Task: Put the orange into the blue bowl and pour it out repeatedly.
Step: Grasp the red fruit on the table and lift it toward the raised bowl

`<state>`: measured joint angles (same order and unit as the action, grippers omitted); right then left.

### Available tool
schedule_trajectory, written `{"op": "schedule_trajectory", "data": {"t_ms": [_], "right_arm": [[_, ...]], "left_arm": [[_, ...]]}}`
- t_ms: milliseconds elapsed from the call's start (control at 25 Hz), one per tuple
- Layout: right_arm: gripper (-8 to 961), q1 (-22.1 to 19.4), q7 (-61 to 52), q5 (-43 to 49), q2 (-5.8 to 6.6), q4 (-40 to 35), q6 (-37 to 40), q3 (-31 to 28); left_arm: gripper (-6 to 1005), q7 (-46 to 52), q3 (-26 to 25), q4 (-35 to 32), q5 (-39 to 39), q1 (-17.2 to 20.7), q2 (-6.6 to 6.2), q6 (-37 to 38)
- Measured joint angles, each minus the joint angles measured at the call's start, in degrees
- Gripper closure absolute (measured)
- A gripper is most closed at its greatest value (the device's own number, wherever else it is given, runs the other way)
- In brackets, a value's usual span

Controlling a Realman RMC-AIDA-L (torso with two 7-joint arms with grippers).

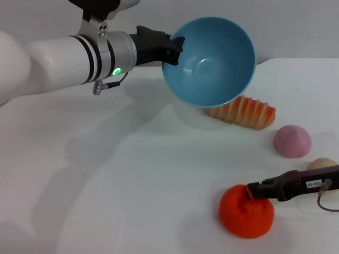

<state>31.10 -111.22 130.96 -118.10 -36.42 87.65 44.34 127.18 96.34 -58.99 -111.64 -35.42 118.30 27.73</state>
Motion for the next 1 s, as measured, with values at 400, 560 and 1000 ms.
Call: {"op": "schedule_trajectory", "data": {"t_ms": [400,560,1000], "right_arm": [[930,-0.4,7.3,-9.3,1.15,-0.3,3.5,-0.1],[949,-0.2,7.5,-9.5,1.4,-0.6,4.0,-0.1],[952,-3.6,7.0,-19.5,1.2,-12.6,13.1,-0.5]], "left_arm": [[1000,0.0,0.6,0.0,0.0,0.0,-0.16,-0.5],[1000,0.0,0.6,0.0,0.0,0.1,-0.17,-0.5],[1001,0.7,-0.3,0.7,-4.0,-0.7,-0.35,3.9]]}}
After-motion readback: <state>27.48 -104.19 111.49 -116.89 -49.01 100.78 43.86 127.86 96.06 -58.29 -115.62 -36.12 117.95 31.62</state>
